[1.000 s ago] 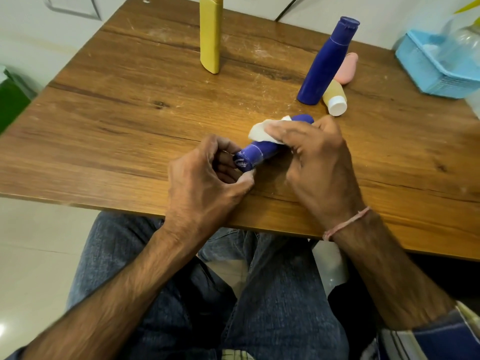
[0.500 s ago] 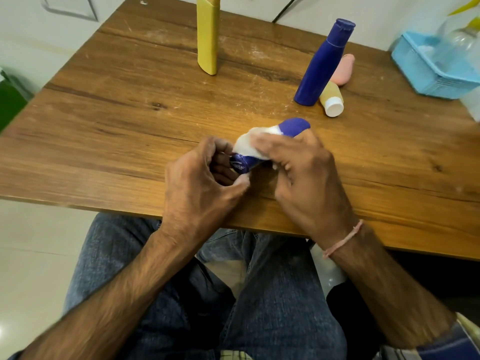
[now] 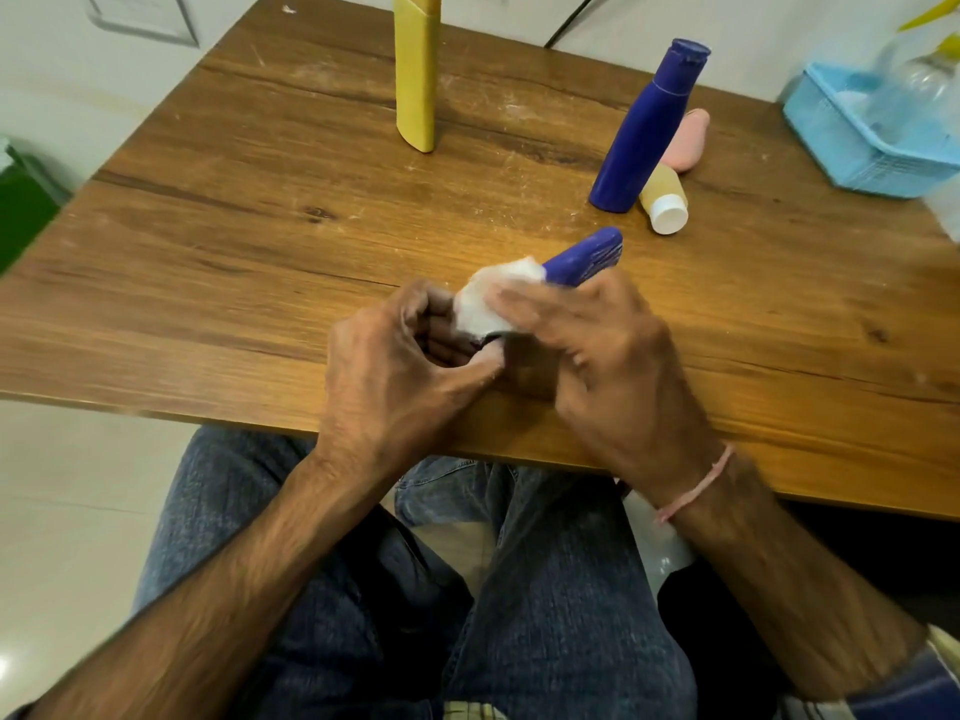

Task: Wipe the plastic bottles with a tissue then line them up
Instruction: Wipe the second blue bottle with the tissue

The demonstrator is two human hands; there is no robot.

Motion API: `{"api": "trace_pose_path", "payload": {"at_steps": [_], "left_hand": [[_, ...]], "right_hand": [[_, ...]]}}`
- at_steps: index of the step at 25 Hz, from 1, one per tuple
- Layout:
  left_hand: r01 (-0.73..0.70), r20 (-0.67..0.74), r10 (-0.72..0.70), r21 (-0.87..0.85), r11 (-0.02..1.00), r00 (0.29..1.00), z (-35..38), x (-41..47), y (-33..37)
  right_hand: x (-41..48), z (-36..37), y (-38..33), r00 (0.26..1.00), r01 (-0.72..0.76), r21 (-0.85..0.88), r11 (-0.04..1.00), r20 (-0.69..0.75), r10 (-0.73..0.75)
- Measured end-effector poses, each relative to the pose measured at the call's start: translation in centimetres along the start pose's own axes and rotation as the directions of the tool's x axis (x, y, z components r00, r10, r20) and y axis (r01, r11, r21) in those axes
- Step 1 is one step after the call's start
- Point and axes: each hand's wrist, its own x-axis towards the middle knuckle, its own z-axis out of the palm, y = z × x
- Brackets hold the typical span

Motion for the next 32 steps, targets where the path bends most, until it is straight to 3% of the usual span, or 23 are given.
{"api": "trace_pose_path", "payload": {"at_steps": [6,8,12,14,18,20,24,29,32], "left_hand": [[0.069,0.065,-0.066,-0.06,0.996,0.996,0.0,0.1,-0.1],[0.103,0.079,-0.097,-0.075,0.992,0.992,-0.1,0.2,-0.2],[0.129,0.115,-0.12,-0.065,0.99,0.986,-0.3,0.4,-0.2],[0.156,0.132,-0.143,-0.092,0.983,0.981,-0.2,0.5,-0.2],[0.24,0.144,-0.22,-0.145,0.96,0.965,0.0,0.8,-0.1],[0.275,0.162,-0.25,-0.155,0.949,0.955,-0.1,1.1,0.0],[0.297,0.198,-0.265,-0.159,0.941,0.944,-0.1,1.7,-0.2],[0.332,0.227,-0.283,-0.216,0.918,0.932,-0.3,2.1,0.0],[0.374,0.212,-0.326,-0.251,0.893,0.921,0.0,2.3,0.0]], "right_hand": [[1.9,-0.5,5.8,0.939,-0.333,-0.076,0.94,-0.115,0.324],[1.7,0.2,4.1,0.948,-0.297,-0.045,0.954,-0.134,0.288],[-0.2,0.9,2.2,0.999,-0.031,0.015,0.999,-0.036,0.031],[0.3,0.5,4.5,0.994,-0.092,-0.026,0.995,-0.067,0.09],[1.8,0.3,6.9,0.923,-0.369,-0.062,0.927,-0.138,0.359],[1.4,1.1,5.5,0.94,-0.33,-0.089,0.94,-0.128,0.317],[0.2,1.4,4.0,0.998,-0.06,-0.052,0.997,-0.001,0.06],[2.0,0.6,7.3,0.942,-0.336,-0.133,0.932,-0.045,0.333],[1.8,1.3,5.7,0.964,-0.263,-0.15,0.953,-0.006,0.265]]}}
